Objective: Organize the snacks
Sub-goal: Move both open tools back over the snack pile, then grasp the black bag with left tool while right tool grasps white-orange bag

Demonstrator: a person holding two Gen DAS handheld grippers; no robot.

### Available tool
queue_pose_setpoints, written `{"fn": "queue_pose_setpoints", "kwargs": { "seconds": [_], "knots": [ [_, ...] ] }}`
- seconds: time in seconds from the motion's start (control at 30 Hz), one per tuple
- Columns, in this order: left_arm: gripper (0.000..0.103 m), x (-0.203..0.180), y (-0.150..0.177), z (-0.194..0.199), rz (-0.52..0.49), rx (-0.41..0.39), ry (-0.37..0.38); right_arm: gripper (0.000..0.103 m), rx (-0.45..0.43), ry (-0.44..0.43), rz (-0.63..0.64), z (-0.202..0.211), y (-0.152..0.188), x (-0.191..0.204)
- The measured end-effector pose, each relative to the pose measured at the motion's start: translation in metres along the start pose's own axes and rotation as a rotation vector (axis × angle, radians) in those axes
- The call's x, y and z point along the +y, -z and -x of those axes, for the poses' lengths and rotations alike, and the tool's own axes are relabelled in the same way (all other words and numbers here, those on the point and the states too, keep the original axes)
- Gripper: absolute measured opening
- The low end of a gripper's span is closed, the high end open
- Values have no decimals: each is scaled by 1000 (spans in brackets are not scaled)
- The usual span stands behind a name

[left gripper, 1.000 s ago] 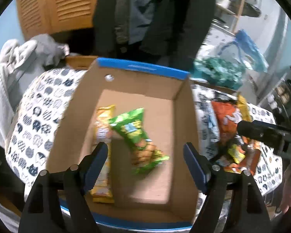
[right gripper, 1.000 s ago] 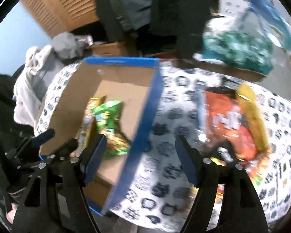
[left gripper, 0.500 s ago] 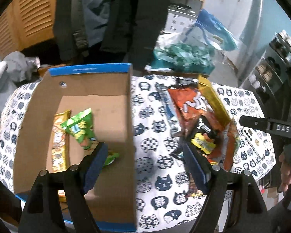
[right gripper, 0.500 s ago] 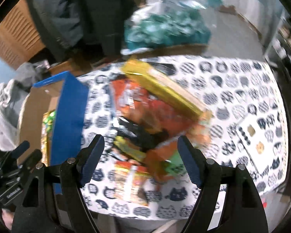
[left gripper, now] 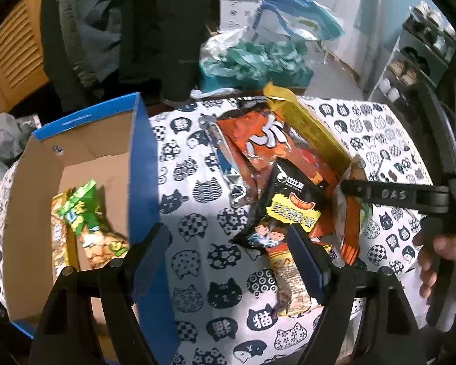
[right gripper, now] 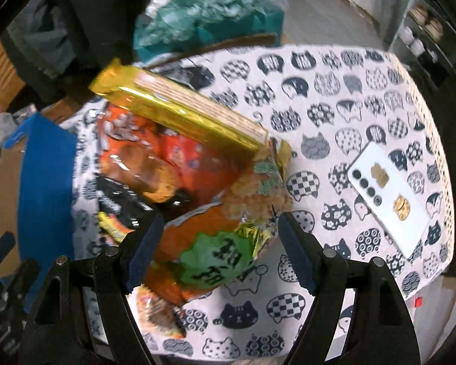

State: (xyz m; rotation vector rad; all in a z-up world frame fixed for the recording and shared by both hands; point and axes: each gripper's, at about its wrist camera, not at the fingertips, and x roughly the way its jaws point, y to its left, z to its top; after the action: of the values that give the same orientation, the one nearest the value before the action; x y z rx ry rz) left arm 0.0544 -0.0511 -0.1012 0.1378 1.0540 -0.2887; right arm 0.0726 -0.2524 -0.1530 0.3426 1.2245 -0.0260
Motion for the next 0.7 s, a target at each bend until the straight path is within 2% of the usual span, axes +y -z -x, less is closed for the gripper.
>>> {"fn": "queue_pose_setpoints", "kwargs": {
  "seconds": [0.1,0.3,0.57,0.67,0.7],
  "knots": [
    [81,-7,0,-12,-17,17,6,78,48,-21,-40,-16,8,-5],
    [81,-19,1,-34,-20,63,49,78,78,-32,-70,-27,21,-18],
    [81,-35,-5,-58,-26,118,85,78,165,-65,-156,-53,41,-44],
    [81,-41,-7,-66,-25,137,98,78,152,-84,-153,-53,45,-48],
    [81,-43,-7,-68,-24,139,105,75,153,-86,-144,-53,46,-48]
  ]
}}
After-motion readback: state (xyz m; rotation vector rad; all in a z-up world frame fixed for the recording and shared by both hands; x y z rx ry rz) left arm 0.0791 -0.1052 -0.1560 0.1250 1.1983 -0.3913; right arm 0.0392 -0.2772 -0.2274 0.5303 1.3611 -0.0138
